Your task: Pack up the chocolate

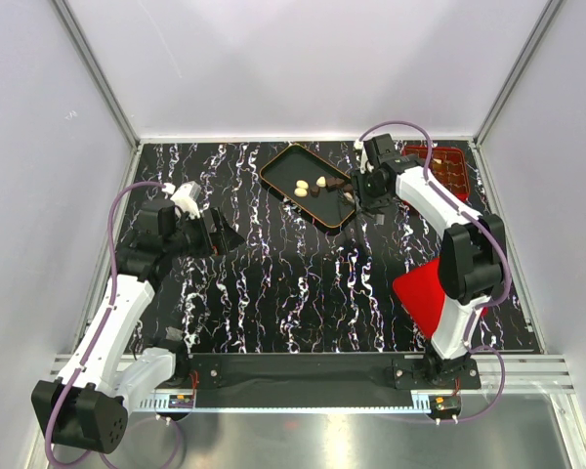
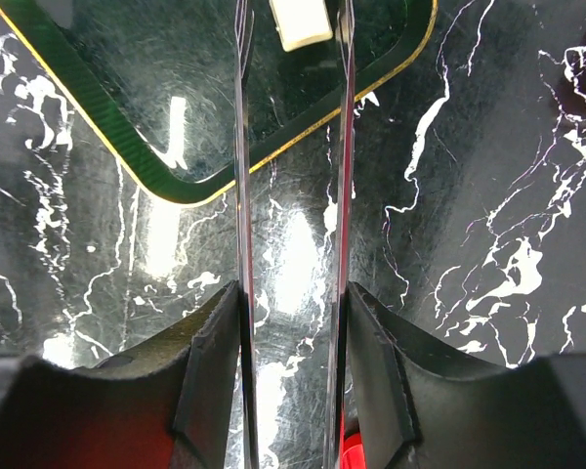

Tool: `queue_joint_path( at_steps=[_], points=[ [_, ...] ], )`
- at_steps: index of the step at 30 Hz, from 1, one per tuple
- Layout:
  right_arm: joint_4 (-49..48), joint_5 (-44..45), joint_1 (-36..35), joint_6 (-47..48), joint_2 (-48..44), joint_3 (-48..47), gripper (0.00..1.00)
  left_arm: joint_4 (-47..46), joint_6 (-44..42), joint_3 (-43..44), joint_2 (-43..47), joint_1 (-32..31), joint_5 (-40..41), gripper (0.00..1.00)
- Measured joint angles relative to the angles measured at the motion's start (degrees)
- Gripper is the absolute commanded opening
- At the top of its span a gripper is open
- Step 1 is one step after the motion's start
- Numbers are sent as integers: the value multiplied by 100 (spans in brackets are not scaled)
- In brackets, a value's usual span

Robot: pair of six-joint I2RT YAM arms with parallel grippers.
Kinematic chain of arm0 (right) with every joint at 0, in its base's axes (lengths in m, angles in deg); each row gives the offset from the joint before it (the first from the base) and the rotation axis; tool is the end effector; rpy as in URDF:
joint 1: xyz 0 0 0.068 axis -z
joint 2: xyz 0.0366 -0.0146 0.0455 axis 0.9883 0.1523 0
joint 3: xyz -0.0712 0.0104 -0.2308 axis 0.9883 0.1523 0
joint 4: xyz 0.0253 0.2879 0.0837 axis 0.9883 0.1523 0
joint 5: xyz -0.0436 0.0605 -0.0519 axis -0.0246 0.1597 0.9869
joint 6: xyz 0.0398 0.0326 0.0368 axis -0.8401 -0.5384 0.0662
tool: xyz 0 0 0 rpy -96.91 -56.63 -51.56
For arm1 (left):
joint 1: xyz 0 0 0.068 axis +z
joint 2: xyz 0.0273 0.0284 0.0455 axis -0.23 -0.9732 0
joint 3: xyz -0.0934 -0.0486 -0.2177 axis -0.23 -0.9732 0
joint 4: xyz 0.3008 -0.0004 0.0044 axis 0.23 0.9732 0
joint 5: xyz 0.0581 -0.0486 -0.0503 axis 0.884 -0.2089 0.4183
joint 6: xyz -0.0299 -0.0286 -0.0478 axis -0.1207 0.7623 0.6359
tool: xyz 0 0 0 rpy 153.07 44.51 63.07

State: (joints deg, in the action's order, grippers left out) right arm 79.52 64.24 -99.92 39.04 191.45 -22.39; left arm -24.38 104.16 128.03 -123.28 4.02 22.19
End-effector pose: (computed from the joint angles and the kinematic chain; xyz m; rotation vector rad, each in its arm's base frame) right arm 0.4168 0.1425 0.2013 -0.3747 2.5876 0.1682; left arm 0.2624 -0.0624 0.2583 -0.0190 2.2440 -0.7522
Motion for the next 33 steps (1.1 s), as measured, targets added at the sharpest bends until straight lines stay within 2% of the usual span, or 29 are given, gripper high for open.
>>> queue_joint_path(
  at_steps=[11,22,29,33],
  points=[
    [2,151,-94,72,35,50,41,0,0,0,0,0,2,99],
    [321,201,-94,-7,-81,-142,40,0,0,0,0,0,2,99],
    [785,413,-33,-74,-280,-973,38,2,0,0,0,0,2,99],
    [831,511,435,-170,-284,-1397,37,2,0,0,9,0,0,99]
  ],
)
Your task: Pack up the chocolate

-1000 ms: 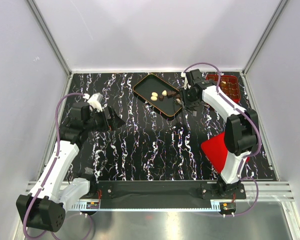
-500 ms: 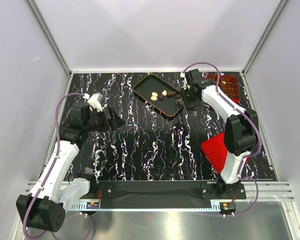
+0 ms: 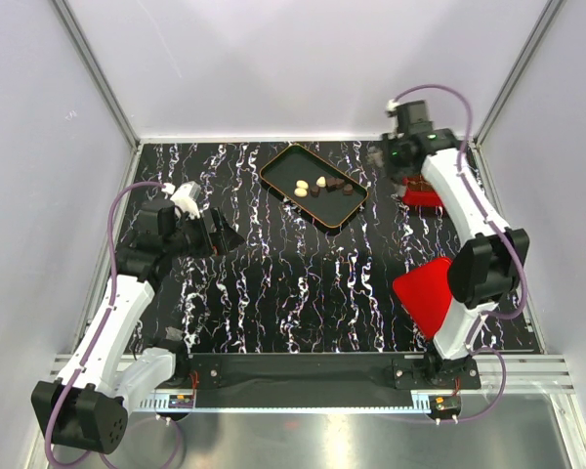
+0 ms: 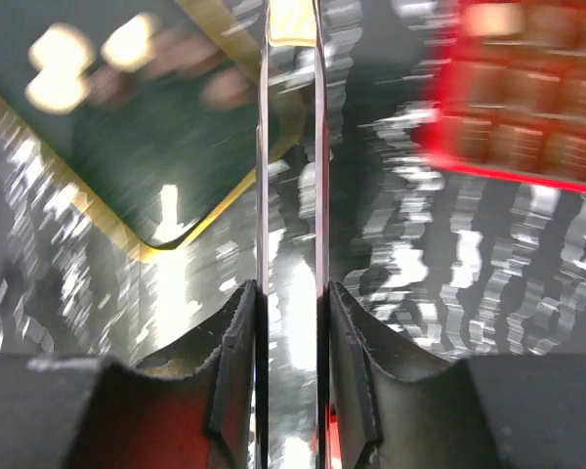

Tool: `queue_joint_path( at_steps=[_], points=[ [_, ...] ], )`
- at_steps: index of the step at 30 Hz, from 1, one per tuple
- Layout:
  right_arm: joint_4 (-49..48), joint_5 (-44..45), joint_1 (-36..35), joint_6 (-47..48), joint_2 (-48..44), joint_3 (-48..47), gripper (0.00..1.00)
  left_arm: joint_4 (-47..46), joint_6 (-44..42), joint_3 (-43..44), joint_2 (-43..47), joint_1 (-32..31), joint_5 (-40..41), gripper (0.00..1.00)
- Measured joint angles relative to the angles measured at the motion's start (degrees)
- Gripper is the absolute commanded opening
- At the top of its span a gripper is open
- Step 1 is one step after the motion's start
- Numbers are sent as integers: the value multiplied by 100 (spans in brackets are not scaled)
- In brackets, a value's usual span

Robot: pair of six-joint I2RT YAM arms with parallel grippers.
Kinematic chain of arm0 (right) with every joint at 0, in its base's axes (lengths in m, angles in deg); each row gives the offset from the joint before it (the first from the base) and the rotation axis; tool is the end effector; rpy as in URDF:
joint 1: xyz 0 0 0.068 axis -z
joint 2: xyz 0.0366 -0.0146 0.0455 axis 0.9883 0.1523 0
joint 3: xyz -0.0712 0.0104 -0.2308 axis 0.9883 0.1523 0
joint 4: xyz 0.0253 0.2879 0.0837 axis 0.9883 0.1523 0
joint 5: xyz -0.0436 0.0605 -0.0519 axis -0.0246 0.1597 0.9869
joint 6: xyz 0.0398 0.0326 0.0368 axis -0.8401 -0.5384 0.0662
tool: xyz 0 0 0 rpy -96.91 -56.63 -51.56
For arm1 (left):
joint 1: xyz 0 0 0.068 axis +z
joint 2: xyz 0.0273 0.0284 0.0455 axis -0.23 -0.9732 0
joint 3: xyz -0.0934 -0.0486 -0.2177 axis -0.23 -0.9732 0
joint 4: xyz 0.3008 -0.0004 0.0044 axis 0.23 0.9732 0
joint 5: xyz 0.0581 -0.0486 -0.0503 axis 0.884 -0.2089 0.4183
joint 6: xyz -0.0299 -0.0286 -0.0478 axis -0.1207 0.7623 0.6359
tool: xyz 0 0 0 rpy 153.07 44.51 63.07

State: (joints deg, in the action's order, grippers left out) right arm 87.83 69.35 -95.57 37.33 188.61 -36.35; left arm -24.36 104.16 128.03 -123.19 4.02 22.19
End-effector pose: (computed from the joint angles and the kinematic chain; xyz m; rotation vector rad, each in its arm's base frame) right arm 0.4272 0.1062 0.3002 -0.1869 2.4490 0.0672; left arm 0.2622 -0.0624 0.2587 -0.0186 2.2428 -0.7522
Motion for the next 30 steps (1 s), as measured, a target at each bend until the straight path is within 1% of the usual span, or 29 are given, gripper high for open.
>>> queue_joint_path(
  at_steps=[5,8,13,19,30],
  points=[
    [-4,262,1180,-225,24,-125,38,0,0,0,33,0,0,99],
    [7,546,1598,-345,114,-201,38,4,0,0,35,0,-2,99],
    [20,846,1657,-389,546,-518,39,2,0,0,35,0,-2,99],
    [13,1062,1716,-385,1045,-538,39,2,0,0,35,0,-2,99],
    [-260,1088,1873,-376,1097,-503,40,2,0,0,35,0,-2,99]
  ],
)
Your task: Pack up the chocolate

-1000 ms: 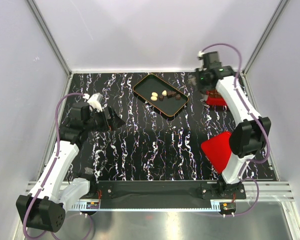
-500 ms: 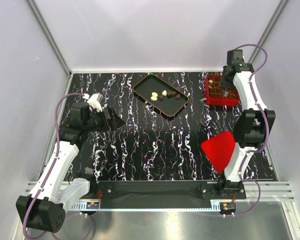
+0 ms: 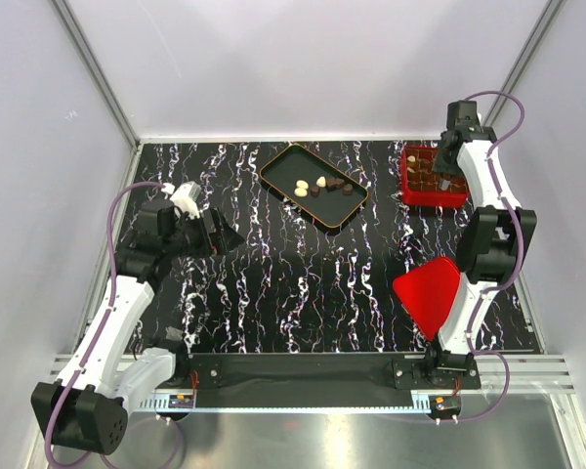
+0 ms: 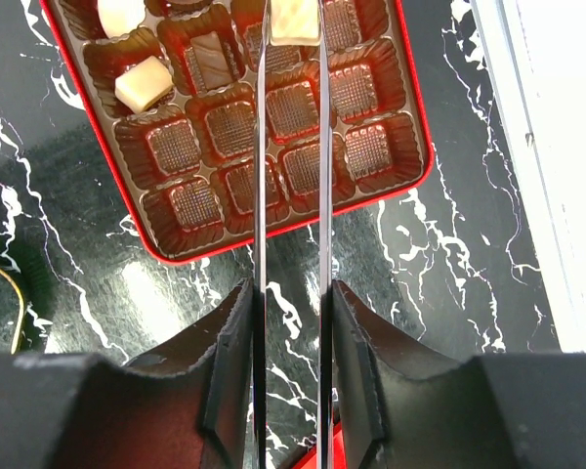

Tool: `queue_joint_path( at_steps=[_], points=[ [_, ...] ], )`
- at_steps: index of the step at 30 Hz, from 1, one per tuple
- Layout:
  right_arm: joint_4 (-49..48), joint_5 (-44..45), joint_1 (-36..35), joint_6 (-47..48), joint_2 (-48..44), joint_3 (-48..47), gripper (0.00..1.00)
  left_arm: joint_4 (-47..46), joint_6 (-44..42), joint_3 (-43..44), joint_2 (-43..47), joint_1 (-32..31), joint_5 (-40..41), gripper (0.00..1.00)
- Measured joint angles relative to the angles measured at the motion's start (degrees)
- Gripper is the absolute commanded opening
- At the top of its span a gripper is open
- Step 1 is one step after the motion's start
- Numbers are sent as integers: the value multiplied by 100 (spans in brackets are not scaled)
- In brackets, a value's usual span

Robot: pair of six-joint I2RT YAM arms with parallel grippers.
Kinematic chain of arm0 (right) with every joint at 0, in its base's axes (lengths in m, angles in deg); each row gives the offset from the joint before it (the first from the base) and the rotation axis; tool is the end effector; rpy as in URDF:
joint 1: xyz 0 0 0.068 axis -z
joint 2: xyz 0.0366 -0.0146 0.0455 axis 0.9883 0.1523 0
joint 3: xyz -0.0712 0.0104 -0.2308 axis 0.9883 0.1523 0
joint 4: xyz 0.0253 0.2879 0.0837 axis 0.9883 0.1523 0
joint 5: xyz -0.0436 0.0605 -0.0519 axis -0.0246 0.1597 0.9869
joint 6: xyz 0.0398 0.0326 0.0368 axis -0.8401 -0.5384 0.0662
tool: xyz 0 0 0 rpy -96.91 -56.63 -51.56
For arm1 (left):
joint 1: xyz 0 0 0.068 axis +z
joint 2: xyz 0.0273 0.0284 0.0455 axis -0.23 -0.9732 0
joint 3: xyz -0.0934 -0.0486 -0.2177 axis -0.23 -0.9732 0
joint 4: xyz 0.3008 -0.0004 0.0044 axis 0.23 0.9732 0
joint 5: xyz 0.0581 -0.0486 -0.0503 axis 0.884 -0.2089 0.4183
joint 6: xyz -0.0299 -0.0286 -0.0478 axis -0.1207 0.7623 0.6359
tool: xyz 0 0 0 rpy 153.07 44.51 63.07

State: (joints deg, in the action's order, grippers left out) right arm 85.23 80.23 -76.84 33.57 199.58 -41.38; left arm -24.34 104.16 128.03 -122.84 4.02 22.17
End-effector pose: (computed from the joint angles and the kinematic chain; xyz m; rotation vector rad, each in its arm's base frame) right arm 0.4775 -0.0487 0.2523 0.3730 2.4682 -0.2891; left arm 0.2612 -0.0622 0.2601 -0.0167 2.2371 -0.7528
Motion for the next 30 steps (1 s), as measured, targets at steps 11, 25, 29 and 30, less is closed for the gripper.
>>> queue_joint_path(
  at_steps=[11,25,29,30],
  points=[
    [-76,-55,11,15,293,0,47,0,0,0,-2,0,0,99],
    [-61,-334,-28,-72,122,-33,50,0,0,0,-2,0,2,99],
    [-39,-487,-271,-122,-260,-20,50,0,0,0,0,0,2,99],
    [-46,-511,-328,-127,-372,0,50,0,0,0,0,0,4,99]
  ],
)
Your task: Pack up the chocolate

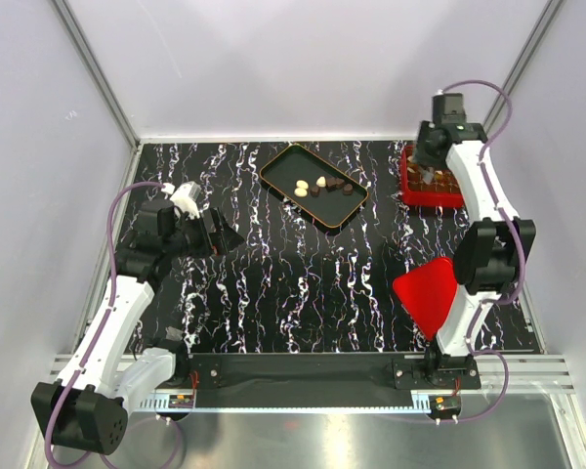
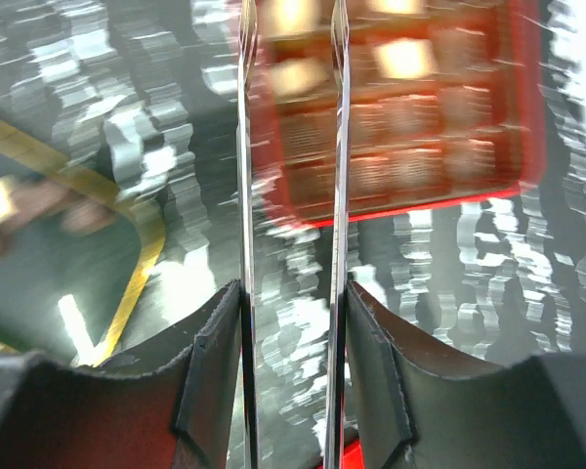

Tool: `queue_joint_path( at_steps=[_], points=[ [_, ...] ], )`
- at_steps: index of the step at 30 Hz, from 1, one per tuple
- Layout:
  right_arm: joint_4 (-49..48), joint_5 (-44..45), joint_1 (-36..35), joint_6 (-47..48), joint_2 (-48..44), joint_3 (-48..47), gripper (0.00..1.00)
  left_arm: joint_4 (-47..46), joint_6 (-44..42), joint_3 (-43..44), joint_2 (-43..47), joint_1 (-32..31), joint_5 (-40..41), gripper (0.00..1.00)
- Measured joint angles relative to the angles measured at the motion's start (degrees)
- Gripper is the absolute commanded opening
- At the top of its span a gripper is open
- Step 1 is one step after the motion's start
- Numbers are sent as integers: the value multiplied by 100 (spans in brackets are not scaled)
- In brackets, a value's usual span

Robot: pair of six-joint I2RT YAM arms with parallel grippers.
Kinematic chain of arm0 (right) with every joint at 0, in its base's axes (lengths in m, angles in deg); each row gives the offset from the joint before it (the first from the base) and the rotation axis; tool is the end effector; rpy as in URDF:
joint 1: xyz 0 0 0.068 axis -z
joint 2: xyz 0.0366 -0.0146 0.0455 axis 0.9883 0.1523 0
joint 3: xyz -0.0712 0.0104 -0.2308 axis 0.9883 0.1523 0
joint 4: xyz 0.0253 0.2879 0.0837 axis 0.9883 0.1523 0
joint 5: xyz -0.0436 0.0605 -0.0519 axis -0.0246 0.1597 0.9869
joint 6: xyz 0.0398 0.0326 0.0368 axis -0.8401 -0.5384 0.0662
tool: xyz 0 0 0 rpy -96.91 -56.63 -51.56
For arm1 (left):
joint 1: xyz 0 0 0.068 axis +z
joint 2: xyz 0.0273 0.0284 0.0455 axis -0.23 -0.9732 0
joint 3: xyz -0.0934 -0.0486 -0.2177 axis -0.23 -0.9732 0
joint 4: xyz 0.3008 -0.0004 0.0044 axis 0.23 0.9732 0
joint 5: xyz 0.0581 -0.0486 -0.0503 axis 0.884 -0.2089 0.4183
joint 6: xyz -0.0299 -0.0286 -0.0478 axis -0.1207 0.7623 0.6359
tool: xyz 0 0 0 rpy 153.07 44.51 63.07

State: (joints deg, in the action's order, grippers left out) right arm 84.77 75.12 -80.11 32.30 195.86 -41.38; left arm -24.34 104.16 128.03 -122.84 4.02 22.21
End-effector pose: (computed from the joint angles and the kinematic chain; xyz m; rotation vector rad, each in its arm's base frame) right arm 0.4709 -0.0170 0.2818 0.2942 2.4137 -0.1336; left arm 0.2613 -0.0622 0.2601 -0.0171 2.2371 -0.7521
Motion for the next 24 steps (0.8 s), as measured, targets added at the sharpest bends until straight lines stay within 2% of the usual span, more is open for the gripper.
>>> queue_joint_path(
  at_steps=[5,11,24],
  points=[
    [-133,-195,-1193,-17,-461,197,51,0,0,0,0,0,0,99],
    [-396,-671,-2387,13,-455,691,52,0,0,0,0,0,0,99],
    [-407,-730,-2957,144,216,807,51,-4,0,0,0,0,-2,99]
  ],
)
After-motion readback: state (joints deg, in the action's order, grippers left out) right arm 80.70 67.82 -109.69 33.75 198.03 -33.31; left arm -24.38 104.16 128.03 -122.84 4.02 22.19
